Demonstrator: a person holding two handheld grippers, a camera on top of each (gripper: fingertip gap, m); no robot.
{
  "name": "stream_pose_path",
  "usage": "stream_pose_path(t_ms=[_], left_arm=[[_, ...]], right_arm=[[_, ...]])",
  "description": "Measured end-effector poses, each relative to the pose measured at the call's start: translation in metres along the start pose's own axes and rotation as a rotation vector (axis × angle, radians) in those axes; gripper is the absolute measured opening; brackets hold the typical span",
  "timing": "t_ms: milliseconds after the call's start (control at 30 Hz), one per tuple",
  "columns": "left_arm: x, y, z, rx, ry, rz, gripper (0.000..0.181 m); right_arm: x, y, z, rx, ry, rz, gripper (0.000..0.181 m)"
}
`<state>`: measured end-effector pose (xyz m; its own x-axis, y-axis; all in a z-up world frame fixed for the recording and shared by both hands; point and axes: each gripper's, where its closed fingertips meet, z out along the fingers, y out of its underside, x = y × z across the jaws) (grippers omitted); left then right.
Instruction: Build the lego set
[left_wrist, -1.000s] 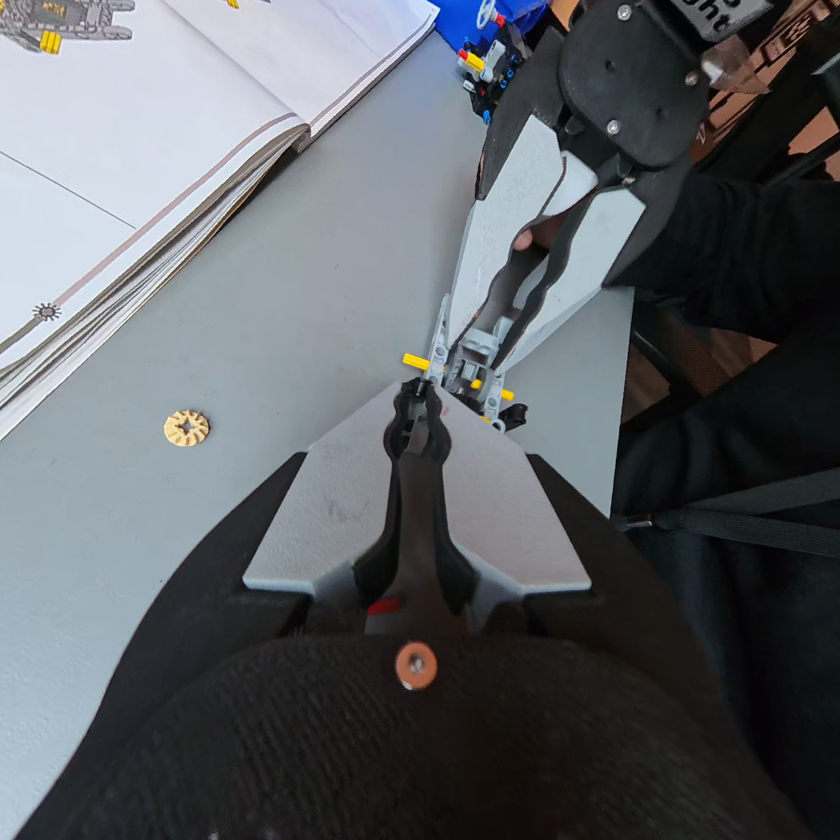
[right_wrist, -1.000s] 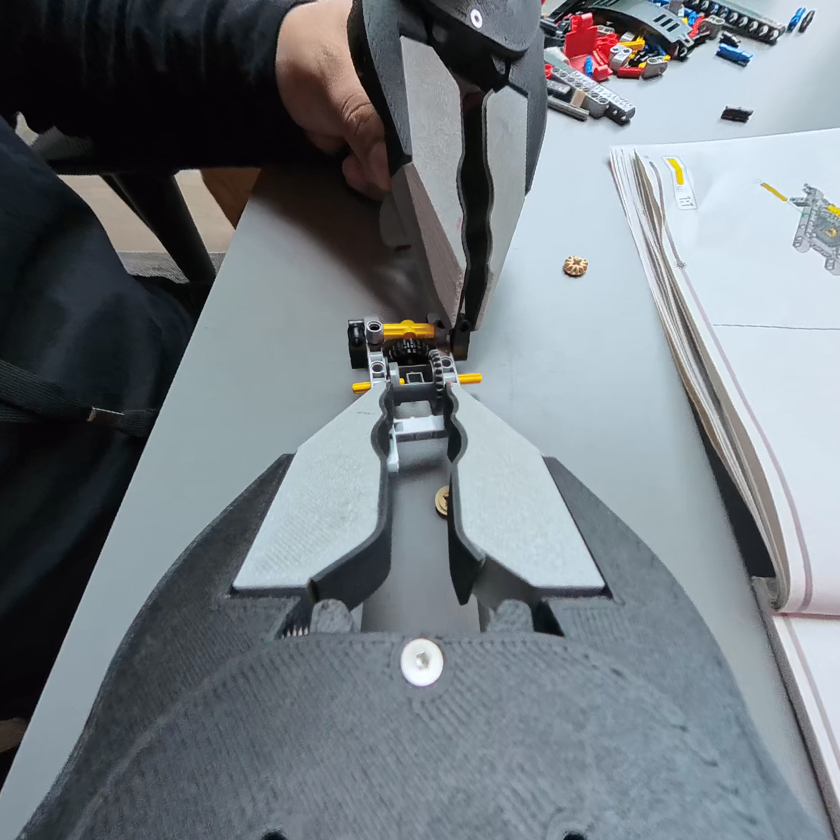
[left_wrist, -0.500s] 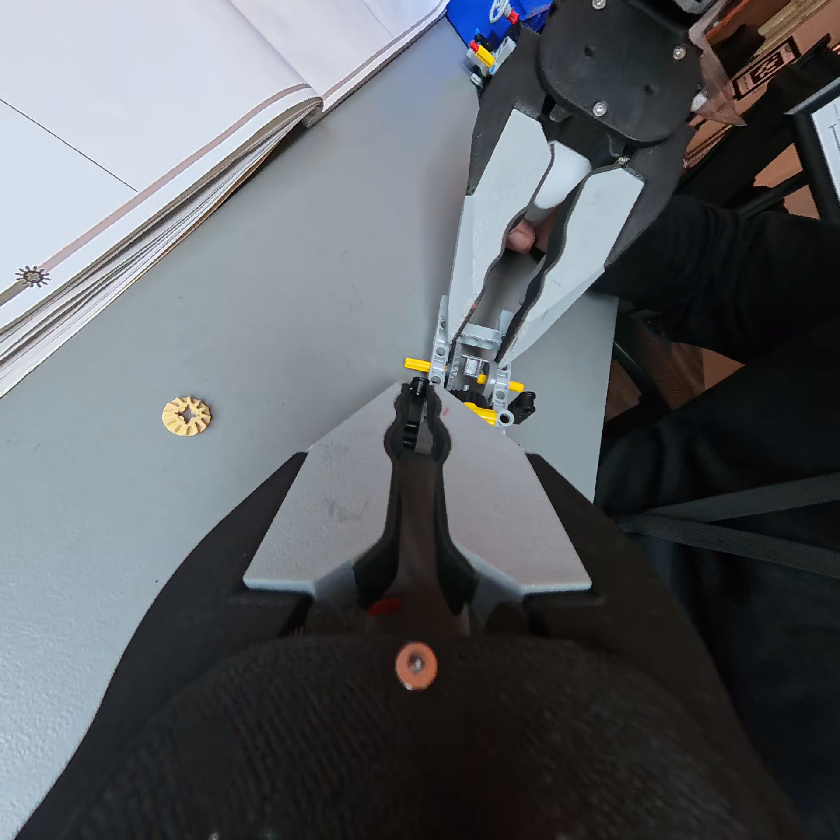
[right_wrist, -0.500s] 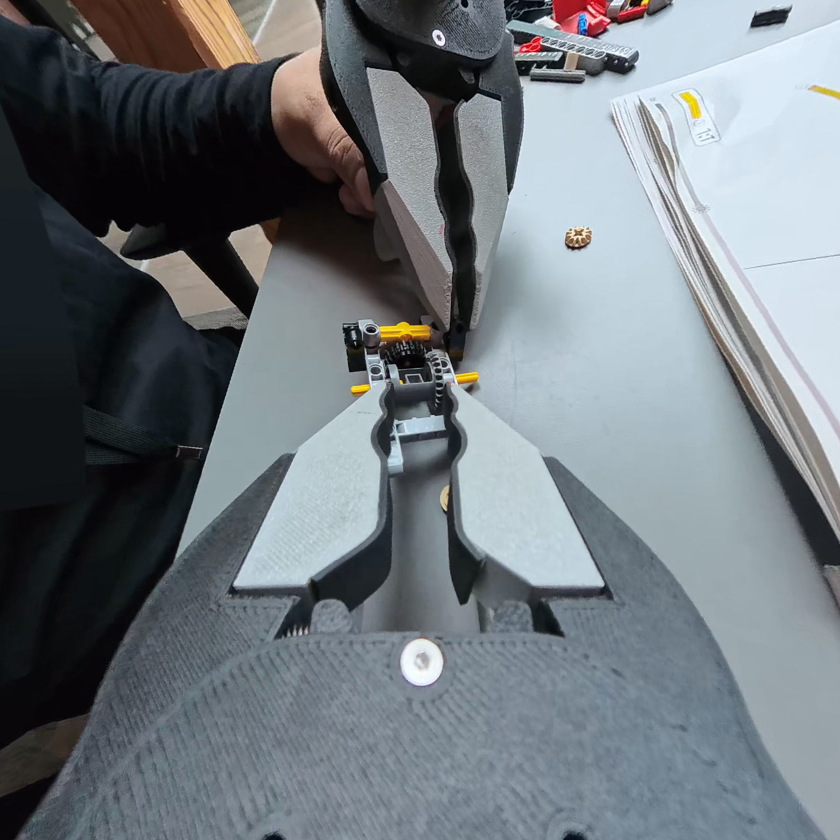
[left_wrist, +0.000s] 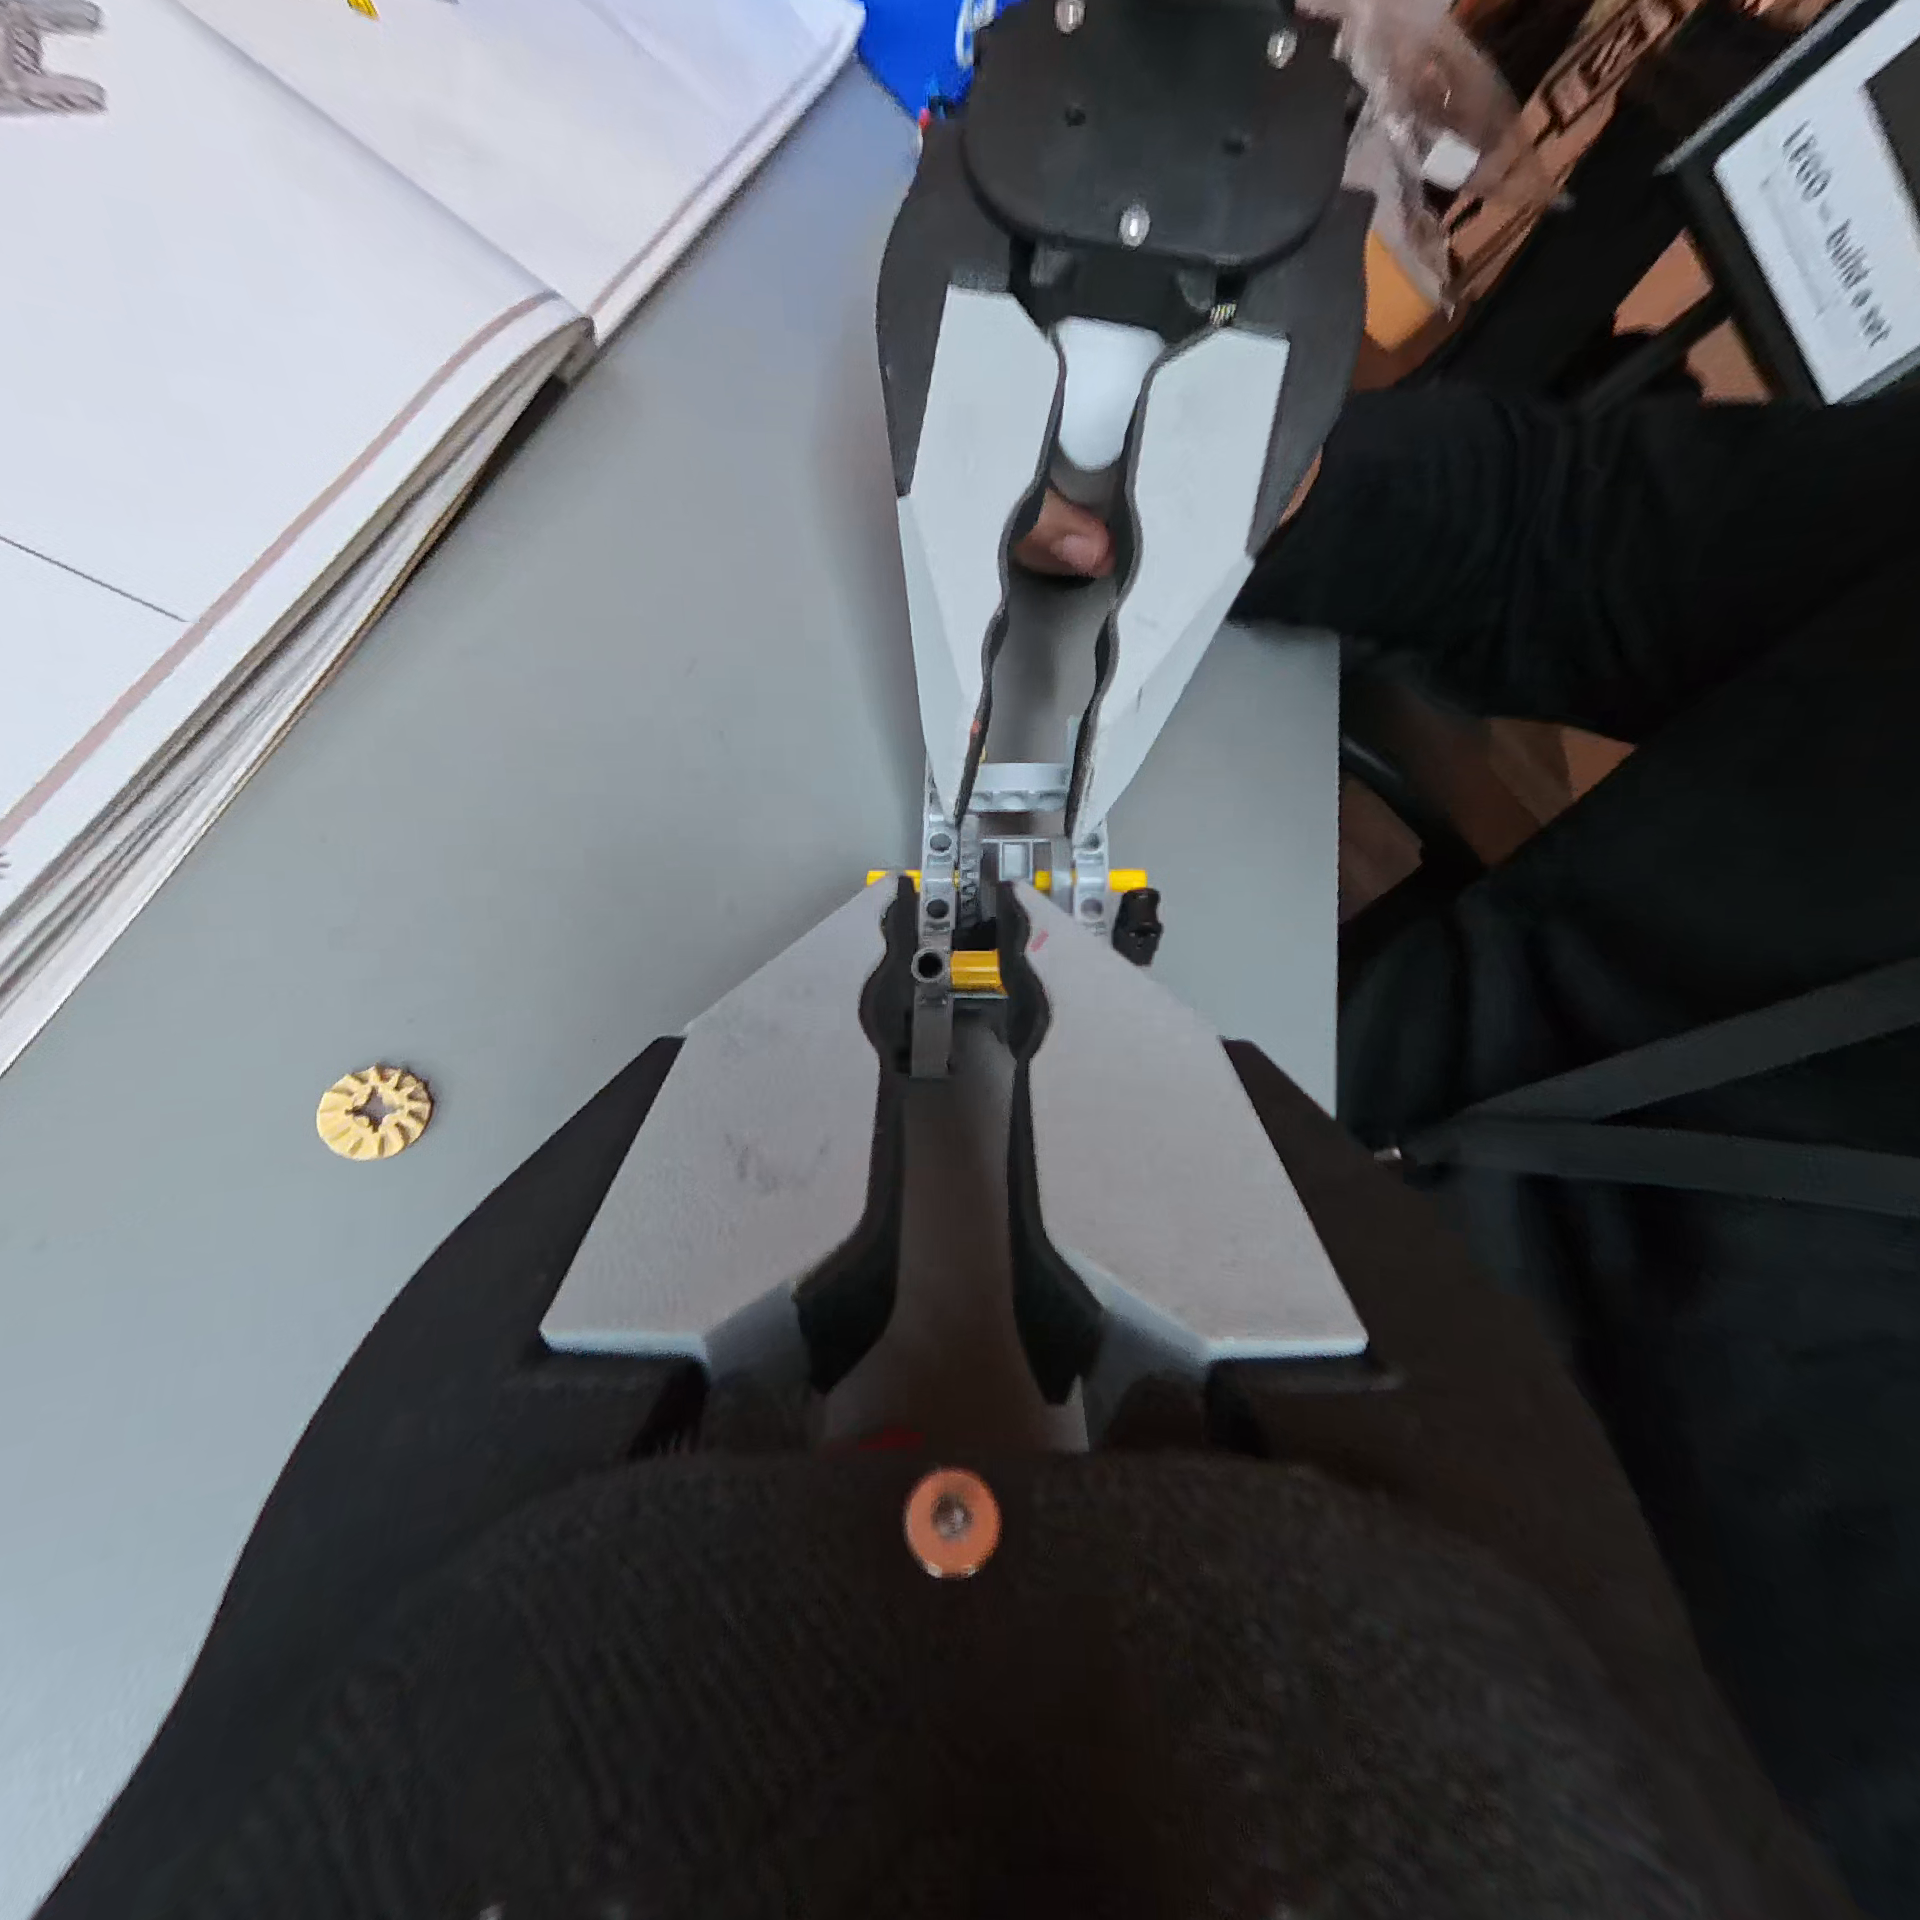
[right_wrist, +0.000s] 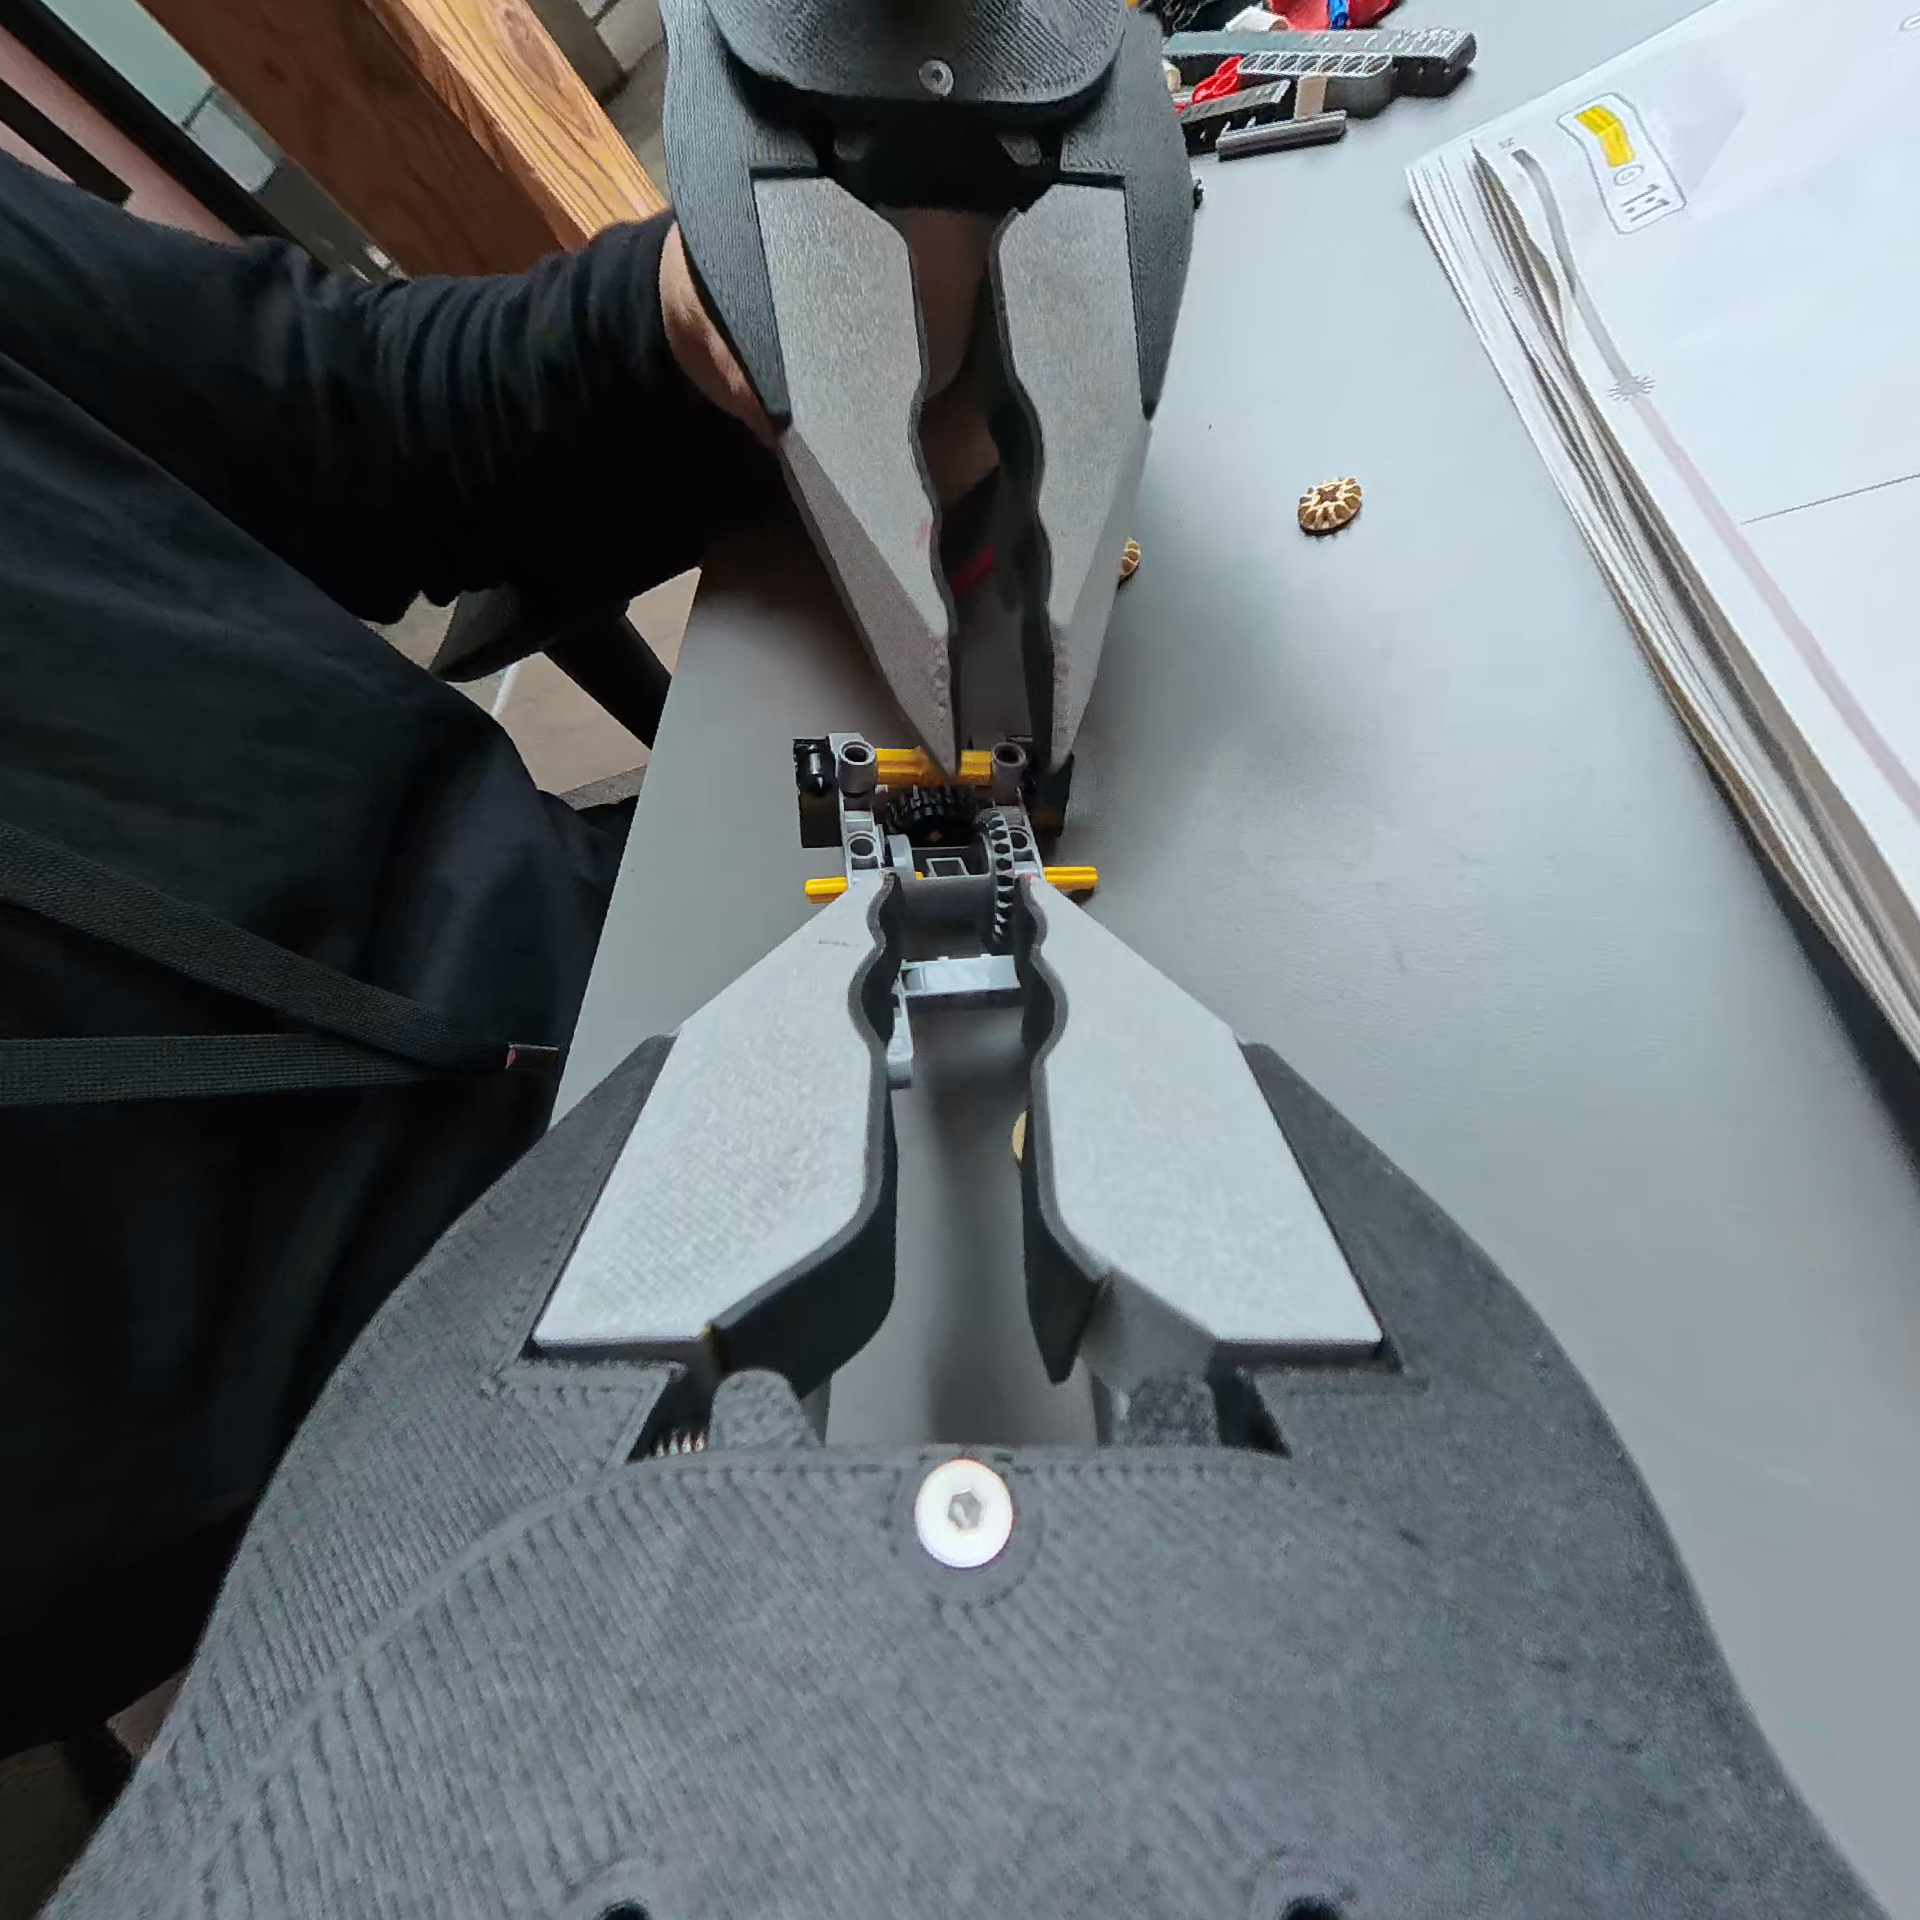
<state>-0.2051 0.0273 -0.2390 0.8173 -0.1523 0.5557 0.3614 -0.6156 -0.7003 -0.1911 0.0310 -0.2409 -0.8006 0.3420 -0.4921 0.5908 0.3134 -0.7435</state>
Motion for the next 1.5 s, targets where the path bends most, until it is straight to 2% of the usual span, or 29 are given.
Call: stream_pose_path(t_ms=[167, 333, 467, 533, 667, 733, 867, 1000, 1033, 1133, 1300, 1400, 1500], left_arm=[[0.004, 0.006, 0.012, -0.09, 0.051, -0.012, 0.008], [0.003, 0.004, 0.017, -0.116, 0.08, -0.054, 0.001], [-0.011, -0.006, 0.016, -0.043, 0.05, -0.183, 0.0], [-0.015, -0.008, 0.013, -0.017, 0.043, -0.231, 0.0], [-0.02, -0.011, 0.012, 0.032, -0.001, -0.261, 0.0], [-0.021, -0.011, 0.012, 0.044, -0.016, -0.27, 0.0], [-0.018, -0.011, 0.014, 0.06, -0.011, -0.299, 0.0], [-0.019, -0.011, 0.014, 0.074, -0.012, -0.318, 0.0], [-0.019, -0.012, 0.014, 0.075, -0.011, -0.319, 0.0], [-0.02, -0.014, 0.011, 0.096, -0.007, -0.334, 0.0], [-0.012, -0.019, 0.007, 0.135, 0.056, -0.327, 0.001], [-0.008, -0.026, -0.002, 0.191, 0.126, -0.358, 0.017], [-0.008, -0.036, -0.017, 0.275, 0.184, -0.377, 0.013]], right_arm=[[-0.002, 0.0, -0.001, -0.003, -0.032, 0.003, 0.018], [0.002, 0.0, -0.003, -0.013, -0.028, 0.001, 0.018], [0.011, -0.005, -0.014, 0.009, 0.056, -0.084, 0.016], [0.015, -0.009, -0.022, 0.025, 0.121, -0.141, 0.027], [0.005, -0.009, -0.027, 0.026, 0.15, -0.232, 0.035], [0.007, -0.007, -0.025, -0.006, 0.227, -0.308, 0.036], [0.023, 0.0, -0.016, -0.139, 0.479, -0.549, 0.035], [0.033, 0.002, -0.014, -0.271, 0.692, -0.835, 0.024], [0.034, -0.001, -0.015, -0.278, 0.736, -0.883, 0.016], [0.035, -0.005, -0.016, -0.3, 0.794, -0.946, 0.013], [0.022, -0.011, -0.019, -0.208, 0.712, -0.935, 0.008], [0.018, -0.012, -0.025, -0.15, 0.616, -0.897, 0.006], [0.025, -0.014, -0.038, -0.115, 0.583, -0.776, 0.005]])
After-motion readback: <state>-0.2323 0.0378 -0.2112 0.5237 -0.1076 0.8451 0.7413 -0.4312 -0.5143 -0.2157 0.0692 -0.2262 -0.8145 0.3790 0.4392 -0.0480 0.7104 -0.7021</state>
